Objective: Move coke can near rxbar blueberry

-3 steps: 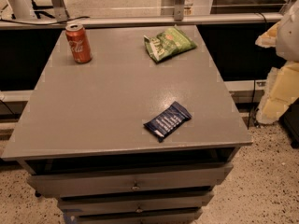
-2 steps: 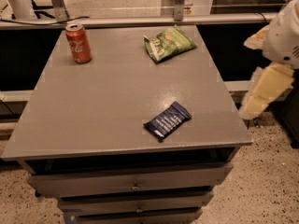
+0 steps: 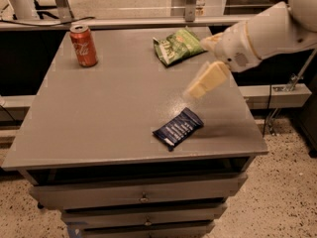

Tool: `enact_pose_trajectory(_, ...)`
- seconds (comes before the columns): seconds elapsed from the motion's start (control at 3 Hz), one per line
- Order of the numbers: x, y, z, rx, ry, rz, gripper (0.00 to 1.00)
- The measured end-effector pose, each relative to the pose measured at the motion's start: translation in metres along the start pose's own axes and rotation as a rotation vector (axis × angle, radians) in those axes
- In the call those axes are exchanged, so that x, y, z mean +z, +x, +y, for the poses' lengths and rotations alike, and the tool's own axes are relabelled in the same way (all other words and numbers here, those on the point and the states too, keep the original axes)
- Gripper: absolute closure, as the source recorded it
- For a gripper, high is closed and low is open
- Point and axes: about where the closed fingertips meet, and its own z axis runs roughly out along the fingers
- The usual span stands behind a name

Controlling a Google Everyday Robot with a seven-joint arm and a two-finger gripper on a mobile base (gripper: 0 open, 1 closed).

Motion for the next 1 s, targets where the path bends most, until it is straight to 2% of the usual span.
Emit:
enact_pose_trajectory(0.33, 0.053, -0.05, -0.017, 0.038, -0.028, -0.262, 0.0)
enact_pose_trajectory(0.67, 0.062, -0.062, -0.017, 0.053, -0.037, -0.308, 0.0)
enact_pose_trajectory(1.0, 0.062, -0.062, -0.017, 0.053, -0.037, -0.308, 0.0)
